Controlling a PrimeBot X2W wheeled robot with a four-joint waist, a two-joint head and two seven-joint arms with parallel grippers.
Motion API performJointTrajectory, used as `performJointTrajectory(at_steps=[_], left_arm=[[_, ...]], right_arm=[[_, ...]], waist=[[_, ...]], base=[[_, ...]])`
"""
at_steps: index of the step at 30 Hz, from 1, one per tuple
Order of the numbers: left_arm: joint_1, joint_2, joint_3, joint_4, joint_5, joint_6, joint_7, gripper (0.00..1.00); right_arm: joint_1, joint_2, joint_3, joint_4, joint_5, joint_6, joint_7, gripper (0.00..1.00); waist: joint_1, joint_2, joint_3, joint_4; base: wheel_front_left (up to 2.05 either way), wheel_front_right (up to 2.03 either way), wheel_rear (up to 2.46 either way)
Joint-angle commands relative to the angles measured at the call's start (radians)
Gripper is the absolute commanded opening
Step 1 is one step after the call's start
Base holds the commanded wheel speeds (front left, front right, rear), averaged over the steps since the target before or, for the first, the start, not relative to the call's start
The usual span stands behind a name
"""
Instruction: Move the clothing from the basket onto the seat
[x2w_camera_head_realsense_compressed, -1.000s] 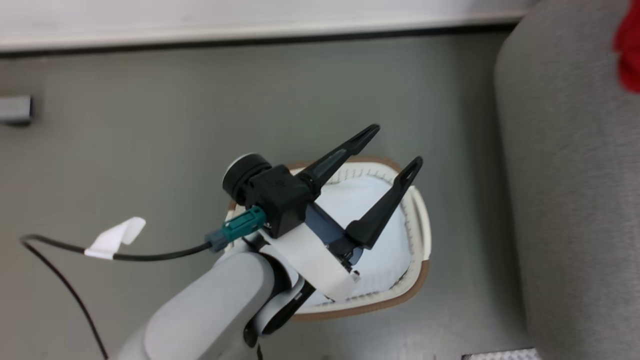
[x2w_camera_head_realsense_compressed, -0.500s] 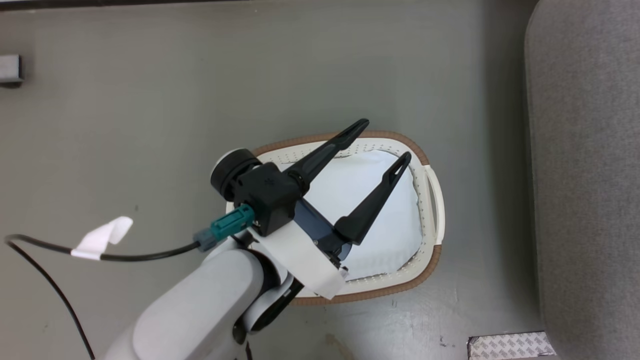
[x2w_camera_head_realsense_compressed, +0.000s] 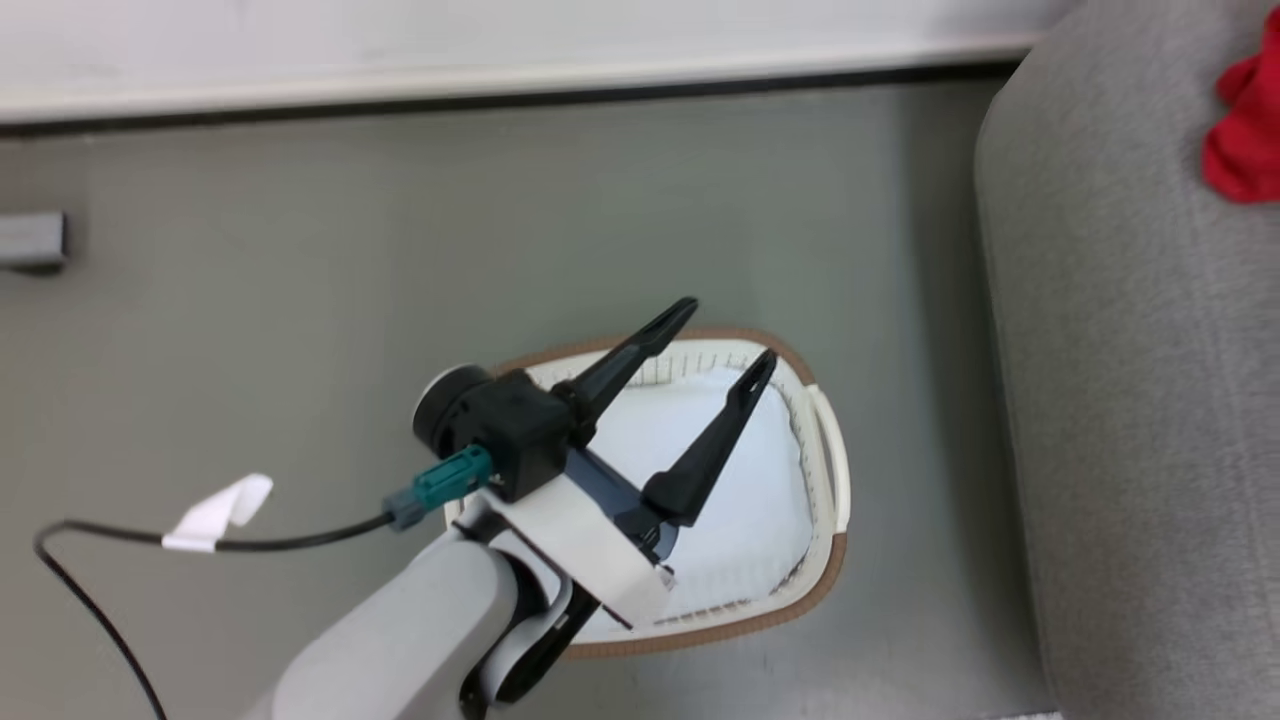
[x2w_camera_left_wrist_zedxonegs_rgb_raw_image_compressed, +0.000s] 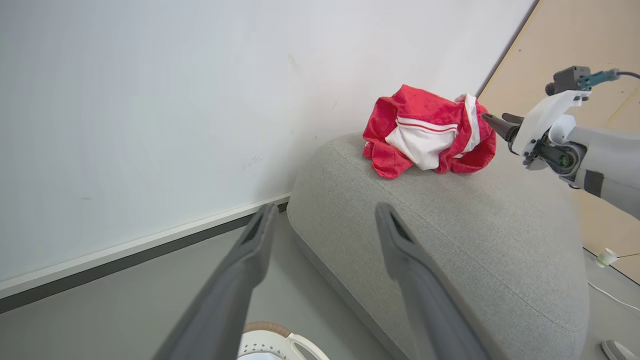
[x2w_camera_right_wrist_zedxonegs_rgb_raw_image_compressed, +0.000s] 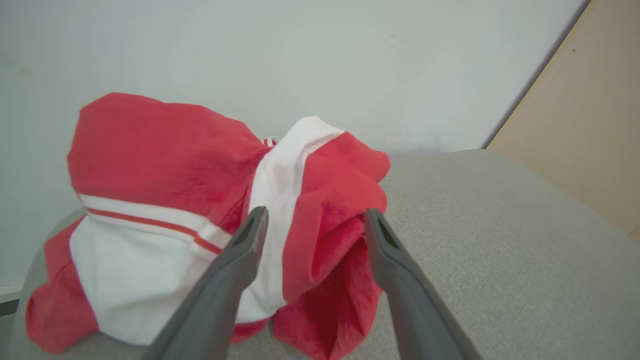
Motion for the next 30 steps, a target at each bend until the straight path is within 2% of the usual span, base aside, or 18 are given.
performJointTrajectory(at_steps=[1, 7, 14, 18, 24, 30], left_arm=[[0.042, 0.003, 0.010, 0.023, -0.019, 0.009, -0.023, 1.00], [0.115, 0.005, 0.019, 0.068, -0.043, 0.025, -0.058, 1.00], [0.231, 0.000, 0.046, 0.122, -0.084, 0.059, -0.101, 1.00], [0.310, 0.006, 0.083, 0.151, -0.085, 0.086, -0.115, 1.00], [0.407, 0.007, 0.168, 0.163, -0.053, 0.115, -0.122, 1.00], [0.515, -0.011, 0.291, 0.171, 0.004, 0.116, -0.121, 1.00]], right_arm=[[0.083, 0.022, 0.030, -0.023, 0.016, -0.003, -0.041, 1.00], [0.228, 0.071, 0.106, -0.093, 0.056, -0.003, -0.109, 1.00], [0.424, 0.161, 0.227, -0.256, 0.100, -0.003, -0.153, 1.00], [0.551, 0.211, 0.332, -0.346, 0.131, -0.003, -0.162, 1.00], [0.687, 0.243, 0.427, -0.427, 0.173, -0.003, -0.163, 1.00], [0.812, 0.245, 0.541, -0.455, 0.237, -0.003, -0.163, 1.00]], waist=[[0.0000, 0.0000, -0.084, -0.011], [0.0000, 0.0000, -0.191, -0.001], [0.0000, 0.0000, -0.337, 0.030], [0.0000, 0.0000, -0.409, 0.054], [0.0000, 0.0000, -0.463, 0.090], [0.0000, 0.0000, -0.511, 0.122]], base=[[0.00, 0.00, 0.00], [0.00, 0.00, 0.00], [0.00, 0.00, 0.00], [0.00, 0.00, 0.00], [0.00, 0.00, 0.00], [0.00, 0.00, 0.00]])
